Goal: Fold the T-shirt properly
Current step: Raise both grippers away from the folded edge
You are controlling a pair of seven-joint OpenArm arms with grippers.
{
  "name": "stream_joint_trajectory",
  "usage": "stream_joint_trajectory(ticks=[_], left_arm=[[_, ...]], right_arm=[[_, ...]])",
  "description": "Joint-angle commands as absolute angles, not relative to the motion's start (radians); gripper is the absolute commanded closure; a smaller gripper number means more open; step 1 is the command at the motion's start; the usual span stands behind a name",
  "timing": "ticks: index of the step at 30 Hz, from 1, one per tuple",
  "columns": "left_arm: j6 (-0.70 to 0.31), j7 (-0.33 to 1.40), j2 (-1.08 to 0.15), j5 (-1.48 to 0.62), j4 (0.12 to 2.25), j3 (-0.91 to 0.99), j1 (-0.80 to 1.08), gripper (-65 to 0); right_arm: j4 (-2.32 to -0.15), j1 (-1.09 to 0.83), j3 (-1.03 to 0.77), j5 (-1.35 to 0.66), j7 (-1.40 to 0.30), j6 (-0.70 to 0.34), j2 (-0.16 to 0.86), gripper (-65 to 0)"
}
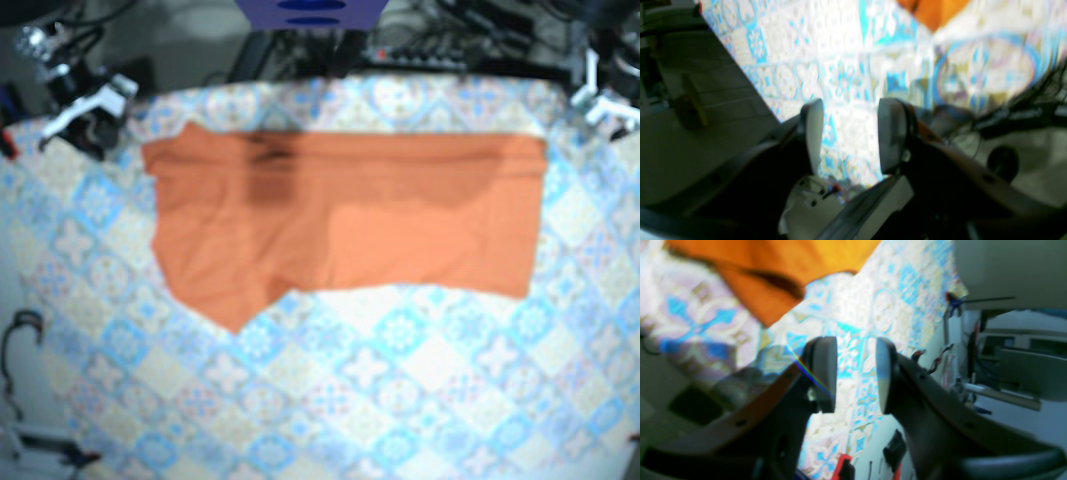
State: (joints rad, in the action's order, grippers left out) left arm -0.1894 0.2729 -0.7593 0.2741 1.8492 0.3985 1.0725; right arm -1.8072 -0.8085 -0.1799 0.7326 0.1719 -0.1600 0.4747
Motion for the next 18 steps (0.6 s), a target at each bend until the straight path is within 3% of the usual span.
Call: stream_joint_trajectory(ticks=[1, 18], left_arm=[[-0.174, 0.265, -0.766, 0.283, 1.859, 0.398, 1.082, -26.1], [-0.174, 0.269, -0.750, 0.289, 1.859, 0.375, 1.076, -26.1]], right_arm=[[-1.824, -0.806, -0.170, 0.723, 0.189, -0.136, 0.489, -19.5], [-1.603, -0.665, -0.012, 0.967, 0.191, -0.136, 0.412, -19.5]])
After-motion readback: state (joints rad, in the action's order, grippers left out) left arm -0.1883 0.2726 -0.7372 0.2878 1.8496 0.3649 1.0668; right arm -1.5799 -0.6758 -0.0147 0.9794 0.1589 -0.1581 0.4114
